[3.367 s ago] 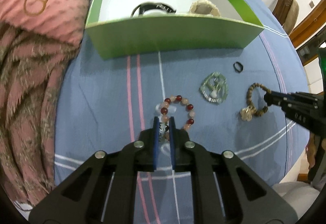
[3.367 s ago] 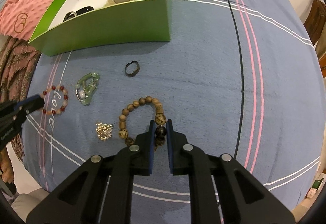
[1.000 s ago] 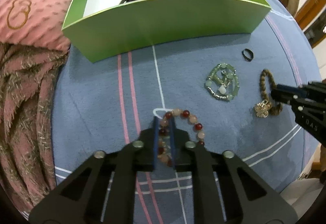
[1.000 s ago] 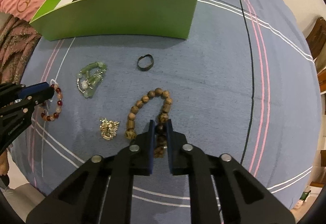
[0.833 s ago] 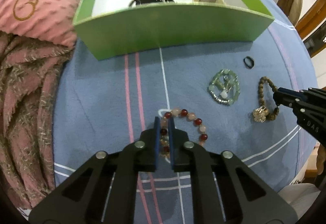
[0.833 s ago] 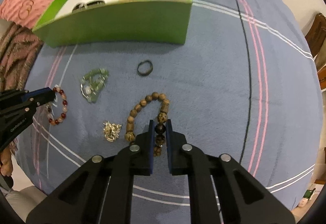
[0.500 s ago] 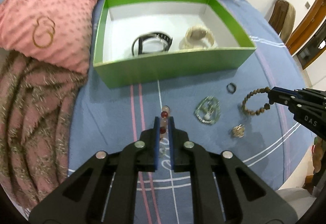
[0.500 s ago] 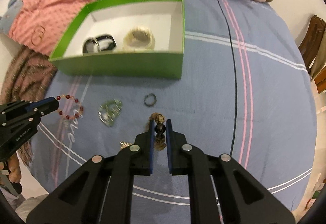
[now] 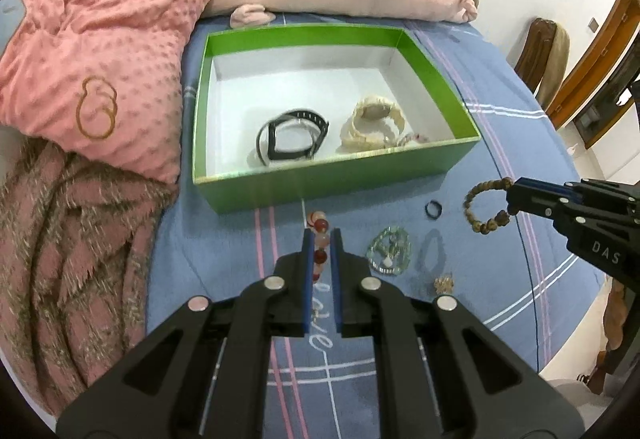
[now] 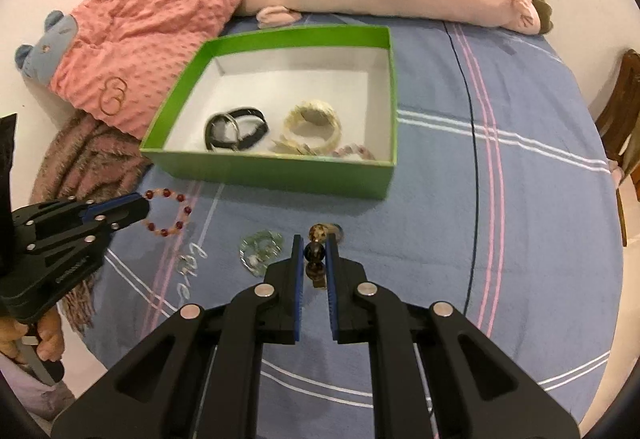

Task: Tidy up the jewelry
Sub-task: 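Carry the red and brown bead bracelets with both tools into the green box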

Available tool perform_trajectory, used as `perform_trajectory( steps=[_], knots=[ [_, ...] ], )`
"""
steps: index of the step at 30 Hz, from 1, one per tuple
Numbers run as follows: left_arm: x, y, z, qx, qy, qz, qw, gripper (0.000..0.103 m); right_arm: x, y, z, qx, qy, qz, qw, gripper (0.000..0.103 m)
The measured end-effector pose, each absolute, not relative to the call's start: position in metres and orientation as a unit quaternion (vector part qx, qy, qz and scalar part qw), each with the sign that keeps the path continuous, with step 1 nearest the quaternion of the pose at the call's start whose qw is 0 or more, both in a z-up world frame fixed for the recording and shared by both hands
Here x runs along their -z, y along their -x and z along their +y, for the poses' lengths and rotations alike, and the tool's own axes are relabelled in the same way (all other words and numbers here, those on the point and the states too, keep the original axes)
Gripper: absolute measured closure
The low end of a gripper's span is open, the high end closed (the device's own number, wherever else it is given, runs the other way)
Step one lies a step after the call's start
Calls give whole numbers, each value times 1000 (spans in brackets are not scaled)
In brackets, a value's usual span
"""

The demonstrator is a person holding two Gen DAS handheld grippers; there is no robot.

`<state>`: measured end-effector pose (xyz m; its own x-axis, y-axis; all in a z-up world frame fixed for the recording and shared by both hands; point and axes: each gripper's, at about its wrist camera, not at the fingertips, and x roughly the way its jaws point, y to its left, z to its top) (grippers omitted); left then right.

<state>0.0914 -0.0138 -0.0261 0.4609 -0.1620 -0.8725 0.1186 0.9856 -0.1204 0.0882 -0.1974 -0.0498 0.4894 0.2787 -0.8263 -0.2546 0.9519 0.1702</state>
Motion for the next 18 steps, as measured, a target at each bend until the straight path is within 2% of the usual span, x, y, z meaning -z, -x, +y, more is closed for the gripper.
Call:
perform_trajectory(
  steps=[11,18],
  knots=[
    [-2,-142,-18,102,33,486,867,95,-2,-128,-188,-164,-2,422,891,93],
    [20,-176,-32,115,39,503,855,95,16,-170,-178,-161,-2,440,883,93]
  ],
)
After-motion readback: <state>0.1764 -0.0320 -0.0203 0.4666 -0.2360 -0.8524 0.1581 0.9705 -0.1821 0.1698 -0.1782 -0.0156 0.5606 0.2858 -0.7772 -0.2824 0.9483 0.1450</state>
